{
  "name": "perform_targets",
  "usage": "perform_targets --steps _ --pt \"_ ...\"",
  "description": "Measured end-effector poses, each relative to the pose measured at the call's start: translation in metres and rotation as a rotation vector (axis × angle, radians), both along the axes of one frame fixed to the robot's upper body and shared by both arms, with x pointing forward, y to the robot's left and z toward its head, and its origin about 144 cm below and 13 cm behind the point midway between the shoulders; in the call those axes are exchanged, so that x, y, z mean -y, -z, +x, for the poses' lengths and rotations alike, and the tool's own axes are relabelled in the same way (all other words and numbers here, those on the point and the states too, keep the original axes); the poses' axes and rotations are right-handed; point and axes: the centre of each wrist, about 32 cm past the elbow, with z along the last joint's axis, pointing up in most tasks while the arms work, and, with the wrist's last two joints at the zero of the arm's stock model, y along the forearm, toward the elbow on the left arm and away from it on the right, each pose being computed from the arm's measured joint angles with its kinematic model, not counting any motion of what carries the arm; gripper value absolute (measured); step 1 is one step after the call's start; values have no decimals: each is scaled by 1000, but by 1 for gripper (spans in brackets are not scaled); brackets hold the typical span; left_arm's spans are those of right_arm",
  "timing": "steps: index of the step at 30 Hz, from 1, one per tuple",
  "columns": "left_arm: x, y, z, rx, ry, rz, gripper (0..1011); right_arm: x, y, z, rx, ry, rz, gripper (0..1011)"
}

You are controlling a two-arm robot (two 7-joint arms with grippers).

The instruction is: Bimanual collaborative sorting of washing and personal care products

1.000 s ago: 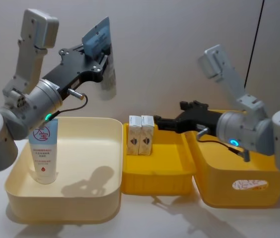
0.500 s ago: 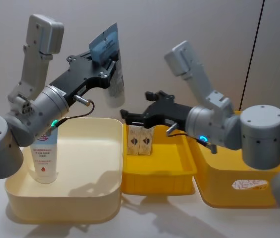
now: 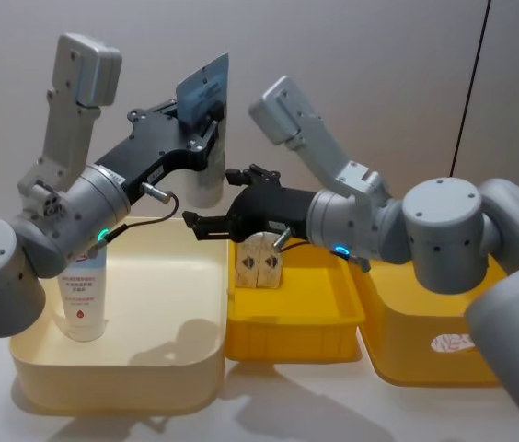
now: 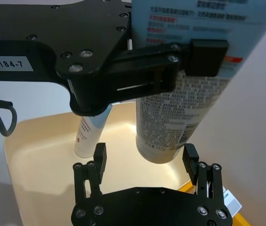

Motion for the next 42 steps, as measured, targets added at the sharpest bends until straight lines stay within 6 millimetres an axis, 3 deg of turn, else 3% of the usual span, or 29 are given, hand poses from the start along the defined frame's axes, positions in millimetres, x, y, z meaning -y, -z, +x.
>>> perform_targets --steps 28,42 --pt "1 4 -5 -6 -6 -2 237 -21 -7 9 46 45 -40 996" --pt "1 4 -5 -2 -11 -1 237 -25 -7 9 34 49 -32 690"
